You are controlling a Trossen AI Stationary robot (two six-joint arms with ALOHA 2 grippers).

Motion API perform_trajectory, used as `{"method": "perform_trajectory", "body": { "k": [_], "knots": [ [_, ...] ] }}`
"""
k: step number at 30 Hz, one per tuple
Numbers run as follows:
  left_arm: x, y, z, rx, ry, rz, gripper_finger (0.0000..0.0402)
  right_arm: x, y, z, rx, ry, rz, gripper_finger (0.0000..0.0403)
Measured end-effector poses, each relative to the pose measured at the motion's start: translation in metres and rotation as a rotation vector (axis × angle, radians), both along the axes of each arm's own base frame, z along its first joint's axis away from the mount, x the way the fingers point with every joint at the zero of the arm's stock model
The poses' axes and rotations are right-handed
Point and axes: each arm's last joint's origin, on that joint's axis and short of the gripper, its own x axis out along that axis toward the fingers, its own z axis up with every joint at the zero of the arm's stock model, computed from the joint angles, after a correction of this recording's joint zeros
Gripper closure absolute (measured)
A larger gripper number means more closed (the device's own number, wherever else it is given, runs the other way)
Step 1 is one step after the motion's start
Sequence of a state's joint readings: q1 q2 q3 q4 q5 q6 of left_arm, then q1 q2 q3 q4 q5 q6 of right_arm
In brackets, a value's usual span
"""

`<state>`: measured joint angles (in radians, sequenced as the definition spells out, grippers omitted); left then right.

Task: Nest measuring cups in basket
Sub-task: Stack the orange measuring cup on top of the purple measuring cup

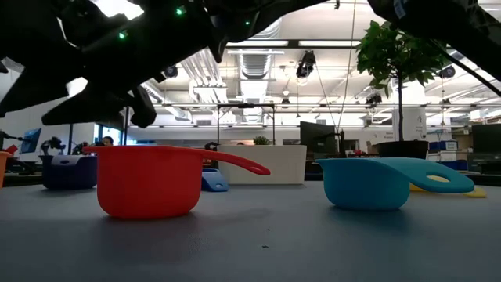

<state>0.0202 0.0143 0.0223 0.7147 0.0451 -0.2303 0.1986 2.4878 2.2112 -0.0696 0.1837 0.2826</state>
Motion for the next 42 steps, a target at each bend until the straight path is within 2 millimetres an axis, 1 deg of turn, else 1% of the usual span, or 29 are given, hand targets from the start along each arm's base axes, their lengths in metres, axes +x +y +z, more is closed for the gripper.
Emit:
{"method": "perform_trajectory", "body": {
  "k": [3,5,9,10,16,35,42],
  "knots": [
    [0.0,0.0,0.0,0.0,0.0,0.0,0.0402,0.001,0.0,-0.007,0.008,0.003,-0.004,0.0151],
    [0.0,0.0,0.0,0.0,0.0,0.0,0.0402,0.003,0.001,-0.018,0.022,0.016,-0.011,0.0134],
    [0.0,0.0,0.0,0.0,-0.001,0.0,0.0402,0.006,0.001,-0.037,0.051,0.027,-0.025,0.0123],
    [0.0,0.0,0.0,0.0,-0.001,0.0,0.0402,0.006,0.001,-0.039,0.058,0.024,-0.026,0.0123],
    [0.0,0.0,0.0,0.0,-0.003,0.0,0.0402,0.007,0.002,-0.048,0.074,0.038,-0.029,0.0142],
    [0.0,0.0,0.0,0.0,-0.003,0.001,0.0402,0.009,0.004,-0.044,0.081,0.0,0.028,0.0211],
    [0.0,0.0,0.0,0.0,-0.004,0.001,0.0402,0.01,0.004,-0.047,0.084,-0.01,0.031,0.0215]
  ]
}}
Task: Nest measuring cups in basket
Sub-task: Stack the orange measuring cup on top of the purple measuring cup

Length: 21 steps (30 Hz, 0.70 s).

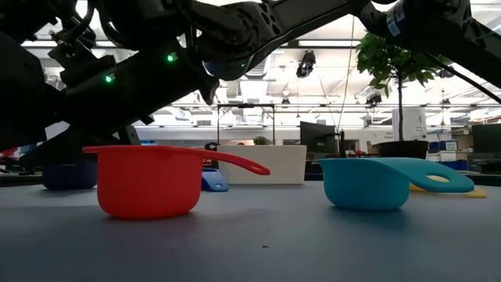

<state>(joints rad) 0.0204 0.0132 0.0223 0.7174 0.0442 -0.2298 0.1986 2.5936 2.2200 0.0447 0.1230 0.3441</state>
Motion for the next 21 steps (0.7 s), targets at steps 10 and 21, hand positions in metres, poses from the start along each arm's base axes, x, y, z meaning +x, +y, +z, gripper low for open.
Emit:
{"method": "perform_trajectory", "body": {
  "k": [10,21],
  "knots": [
    [0.0,0.0,0.0,0.0,0.0,0.0,0.0402,0.001,-0.006,-0.001,0.047,-0.002,-0.038,0.0215],
    [0.0,0.0,0.0,0.004,-0.001,0.003,0.0402,0.003,-0.012,0.0,0.072,-0.013,-0.031,0.0216]
  ]
}}
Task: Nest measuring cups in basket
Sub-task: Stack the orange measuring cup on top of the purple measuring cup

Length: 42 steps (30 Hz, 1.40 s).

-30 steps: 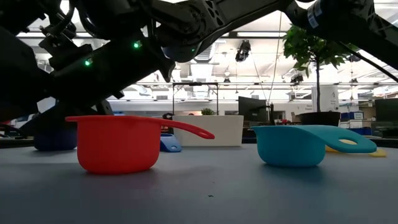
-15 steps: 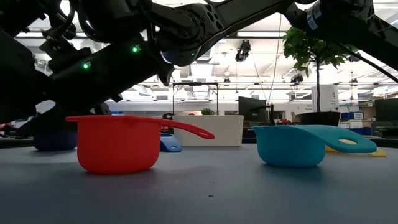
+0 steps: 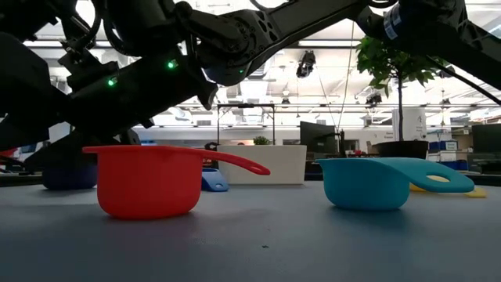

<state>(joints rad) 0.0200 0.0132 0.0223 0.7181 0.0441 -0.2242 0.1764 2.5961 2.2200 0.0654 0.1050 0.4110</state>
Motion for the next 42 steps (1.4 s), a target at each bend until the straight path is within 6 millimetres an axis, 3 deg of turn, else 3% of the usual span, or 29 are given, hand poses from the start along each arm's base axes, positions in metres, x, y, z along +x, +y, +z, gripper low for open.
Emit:
{"method": "perform_trajectory", "body": {
  "k": [9,18,42],
  "knots": [
    [0.0,0.0,0.0,0.002,0.0,0.001,0.0402,0.0,0.0,0.002,-0.012,-0.001,0.005,0.0216],
    [-0.001,0.0,0.0,0.002,-0.007,0.002,0.0402,-0.003,-0.001,0.035,-0.081,-0.062,0.026,0.0216],
    [-0.008,0.0,0.007,0.006,-0.109,0.004,0.0402,-0.008,0.014,0.024,-0.096,-0.047,-0.042,0.0193]
  ]
}}
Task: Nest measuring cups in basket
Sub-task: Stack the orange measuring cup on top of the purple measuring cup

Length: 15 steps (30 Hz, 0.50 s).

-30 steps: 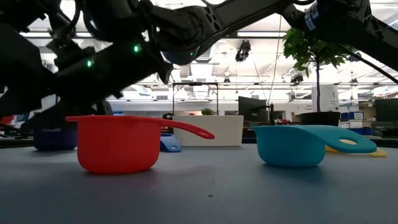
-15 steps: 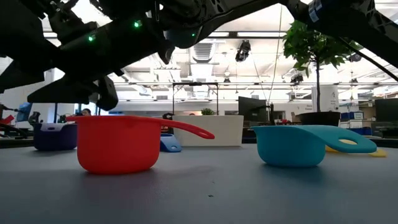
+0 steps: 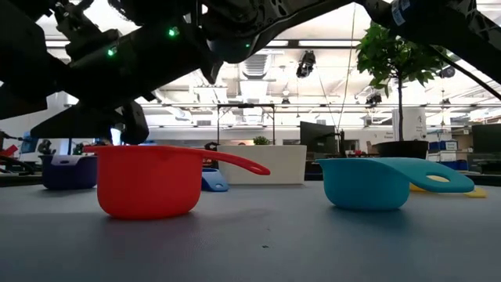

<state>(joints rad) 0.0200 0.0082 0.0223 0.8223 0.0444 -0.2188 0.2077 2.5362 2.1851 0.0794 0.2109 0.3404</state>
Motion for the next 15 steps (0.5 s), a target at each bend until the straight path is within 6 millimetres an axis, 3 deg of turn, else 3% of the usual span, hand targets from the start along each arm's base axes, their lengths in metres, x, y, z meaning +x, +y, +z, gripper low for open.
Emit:
{"method": "perform_trajectory", "body": {
  "k": [15],
  "knots": [
    [0.0,0.0,0.0,0.0,-0.001,0.001,0.0402,-0.004,0.003,-0.019,0.049,-0.034,-0.001,0.0193]
  ]
}}
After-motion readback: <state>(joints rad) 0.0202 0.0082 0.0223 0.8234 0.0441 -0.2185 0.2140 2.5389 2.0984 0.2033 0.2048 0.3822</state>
